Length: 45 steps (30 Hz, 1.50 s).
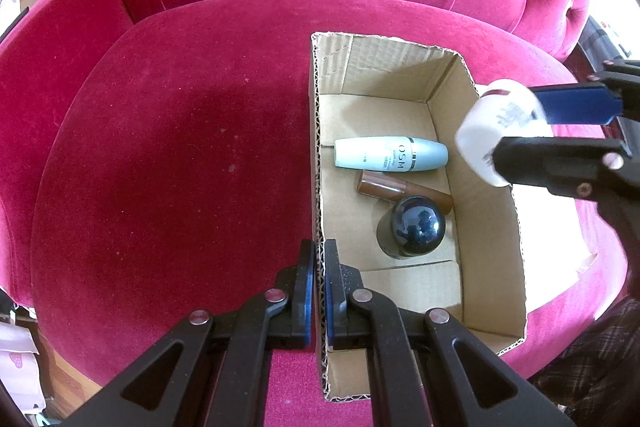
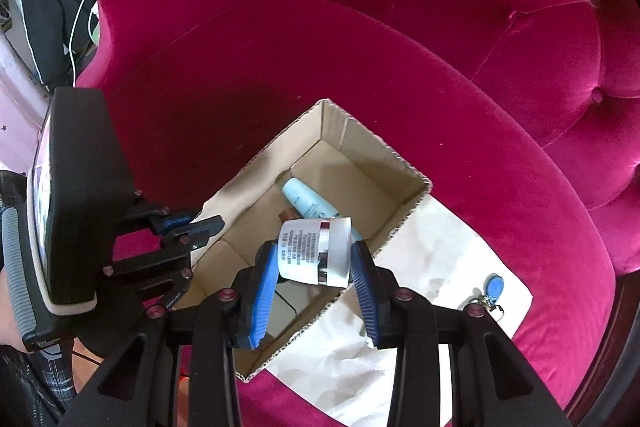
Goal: Organize rigid objects
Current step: 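Carry the white jar with the right tool and release it into the box, then move the right tool back over the paper toward the white plug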
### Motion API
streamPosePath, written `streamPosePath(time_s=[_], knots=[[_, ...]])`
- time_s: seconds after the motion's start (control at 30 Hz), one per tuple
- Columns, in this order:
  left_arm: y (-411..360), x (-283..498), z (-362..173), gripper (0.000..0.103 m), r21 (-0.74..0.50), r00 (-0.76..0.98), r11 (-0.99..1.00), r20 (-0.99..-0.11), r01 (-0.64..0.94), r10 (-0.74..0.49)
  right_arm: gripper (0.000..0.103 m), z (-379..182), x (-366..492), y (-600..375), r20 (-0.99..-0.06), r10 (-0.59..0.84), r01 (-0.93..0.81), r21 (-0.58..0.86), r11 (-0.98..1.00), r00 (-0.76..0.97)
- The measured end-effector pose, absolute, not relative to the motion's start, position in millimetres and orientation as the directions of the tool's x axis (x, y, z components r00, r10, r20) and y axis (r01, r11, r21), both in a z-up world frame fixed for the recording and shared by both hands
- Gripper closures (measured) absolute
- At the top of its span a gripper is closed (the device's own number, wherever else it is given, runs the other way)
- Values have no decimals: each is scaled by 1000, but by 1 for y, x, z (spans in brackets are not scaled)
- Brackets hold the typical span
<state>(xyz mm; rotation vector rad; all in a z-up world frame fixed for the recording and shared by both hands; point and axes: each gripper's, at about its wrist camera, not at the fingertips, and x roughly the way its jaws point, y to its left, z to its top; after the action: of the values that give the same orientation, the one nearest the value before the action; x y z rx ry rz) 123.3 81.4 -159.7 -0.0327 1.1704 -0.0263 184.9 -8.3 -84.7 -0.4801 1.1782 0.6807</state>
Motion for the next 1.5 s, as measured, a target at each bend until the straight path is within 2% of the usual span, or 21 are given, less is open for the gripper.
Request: streamPosePath(time_s=[0.8, 0.87, 0.93, 1.03, 1.13, 1.5], knots=[[80, 124, -160, 99, -41, 389, 999, -920, 3, -39, 63, -101, 195, 1, -949, 255, -703, 53, 709, 185], [80, 124, -160, 99, -41, 390, 999, -920, 3, -39, 52, -99, 195, 0, -947, 256, -699, 49, 714, 195], [80, 124, -159, 99, -39, 391, 999, -920, 4, -38, 34, -97, 197, -2, -944, 248, -689, 32, 724, 217], [79, 124, -159, 99, -40, 393, 999, -919, 6, -39, 13, -95, 202, -7, -940, 234, -671, 6, 742, 250], [79, 123, -159, 99, -40, 392, 999, -919, 6, -39, 0, -94, 205, -11, -938, 210, -654, -24, 756, 276], [80, 122, -160, 99, -39, 393, 999, -919, 6, -38, 0, -97, 207, -23, -939, 191, -627, -34, 778, 288]])
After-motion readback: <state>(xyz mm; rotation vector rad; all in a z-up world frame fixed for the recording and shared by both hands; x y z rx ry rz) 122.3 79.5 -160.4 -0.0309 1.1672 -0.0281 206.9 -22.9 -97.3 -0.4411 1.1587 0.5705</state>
